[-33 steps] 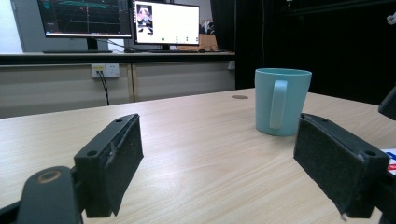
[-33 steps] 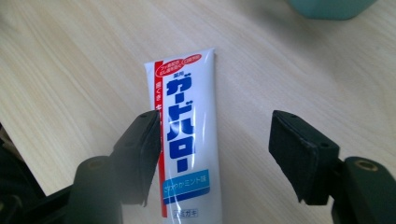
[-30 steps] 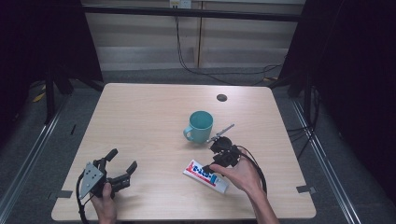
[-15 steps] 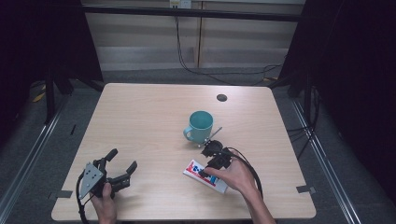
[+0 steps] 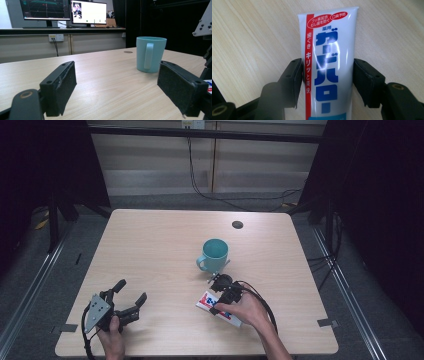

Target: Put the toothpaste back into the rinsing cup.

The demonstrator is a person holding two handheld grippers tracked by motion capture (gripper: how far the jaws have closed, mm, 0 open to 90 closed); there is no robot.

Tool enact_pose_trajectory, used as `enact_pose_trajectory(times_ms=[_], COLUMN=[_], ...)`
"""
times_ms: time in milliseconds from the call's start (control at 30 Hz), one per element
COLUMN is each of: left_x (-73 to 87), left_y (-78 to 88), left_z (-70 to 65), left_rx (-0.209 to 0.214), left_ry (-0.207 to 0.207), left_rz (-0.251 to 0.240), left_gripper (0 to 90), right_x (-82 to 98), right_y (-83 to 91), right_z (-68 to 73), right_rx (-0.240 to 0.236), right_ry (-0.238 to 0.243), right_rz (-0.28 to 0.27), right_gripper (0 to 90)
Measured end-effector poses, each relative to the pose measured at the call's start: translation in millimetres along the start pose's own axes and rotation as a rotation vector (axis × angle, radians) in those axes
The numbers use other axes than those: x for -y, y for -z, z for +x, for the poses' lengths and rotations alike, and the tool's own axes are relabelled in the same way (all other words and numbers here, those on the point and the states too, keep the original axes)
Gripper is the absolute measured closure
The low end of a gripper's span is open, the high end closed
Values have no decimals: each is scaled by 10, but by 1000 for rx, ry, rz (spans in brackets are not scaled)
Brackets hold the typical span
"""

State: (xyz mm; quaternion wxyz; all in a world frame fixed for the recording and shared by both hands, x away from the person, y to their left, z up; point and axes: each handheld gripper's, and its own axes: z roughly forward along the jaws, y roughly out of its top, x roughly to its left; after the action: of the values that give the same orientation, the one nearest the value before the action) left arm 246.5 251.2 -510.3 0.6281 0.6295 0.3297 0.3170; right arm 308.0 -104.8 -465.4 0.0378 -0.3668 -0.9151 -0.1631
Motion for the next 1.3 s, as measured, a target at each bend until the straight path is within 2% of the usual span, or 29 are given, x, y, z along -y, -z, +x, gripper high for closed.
enact_pose_trajectory(times_ms=[133,233,267,300,367,500,633,833,900,1000,1067,1300], left_x=[1,-1,0,-1,-1,-2,-2,-1,-2,-2,-1,-2], left_y=[0,3,1,5,4,7,7,6,6,6,2,5], left_z=[-2,5,-2,4,2,6,6,5,5,5,0,5], left_rx=[-1,-2,-4,-6,-4,-3,-3,-3,-4,-3,-3,-3], left_ry=[2,-9,0,-10,-6,-14,-14,-11,-11,-11,-3,-11], left_rz=[0,5,1,5,2,8,8,6,6,6,1,6], left_gripper=[155,155,155,155,155,155,155,155,155,155,155,155], right_x=[-6,-15,-20,-23,-22,-19,-1,-5,1,24,27,51], right_y=[-13,-55,-58,-57,-60,-61,-47,-22,-9,7,17,30], right_z=[12,44,54,53,54,84,72,53,43,39,15,17], right_rx=[2,30,37,39,40,67,50,28,23,16,-3,-6], right_ry=[1,25,28,29,31,39,4,-13,-4,-19,-52,-47], right_rz=[10,30,30,33,29,30,19,27,23,7,11,-6], right_gripper=[427,425,426,428,434,471,537,624,644,669,678,689])
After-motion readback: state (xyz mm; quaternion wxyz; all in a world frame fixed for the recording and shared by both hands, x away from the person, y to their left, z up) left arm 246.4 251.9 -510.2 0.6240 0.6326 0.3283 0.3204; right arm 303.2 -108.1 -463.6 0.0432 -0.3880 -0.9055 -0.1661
